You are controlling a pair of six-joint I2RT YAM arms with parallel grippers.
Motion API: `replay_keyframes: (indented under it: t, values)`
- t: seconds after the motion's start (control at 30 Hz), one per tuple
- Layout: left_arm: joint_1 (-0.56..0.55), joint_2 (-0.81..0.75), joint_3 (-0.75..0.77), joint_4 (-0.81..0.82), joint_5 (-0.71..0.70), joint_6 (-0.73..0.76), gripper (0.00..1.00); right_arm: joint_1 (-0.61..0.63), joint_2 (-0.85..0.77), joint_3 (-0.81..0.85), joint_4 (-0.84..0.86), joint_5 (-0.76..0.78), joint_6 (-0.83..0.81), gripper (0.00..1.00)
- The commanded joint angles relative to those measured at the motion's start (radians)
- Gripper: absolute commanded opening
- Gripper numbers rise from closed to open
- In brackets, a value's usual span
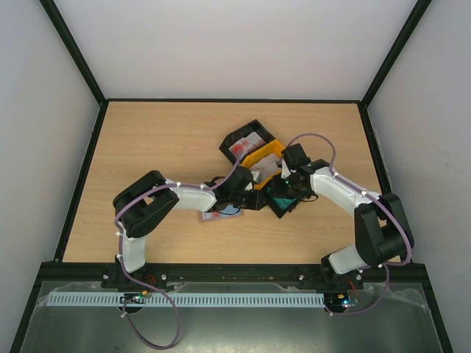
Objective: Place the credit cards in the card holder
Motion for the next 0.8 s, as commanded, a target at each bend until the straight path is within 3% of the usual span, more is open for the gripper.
replay_keyframes:
  t: [0.0, 0.57, 0.77]
  values:
    - [-0.003, 0.022, 0.028, 0.026, -0.01, 0.021, 0.24, 0.018, -0.026, -0.029, -0.057, -0.077, 0.01, 0.22]
    - [0.001, -0.051, -0.01, 0.04, -0.014, 0.023, 0.24, 0.023, -0.037, -0.028, -0.01, -0.095, 0.089, 0.25]
    - [0.008, -0.085, -0.03, 0.047, -0.02, 0.028, 0.24, 0.023, -0.061, -0.038, 0.058, -0.158, 0.151, 0.35]
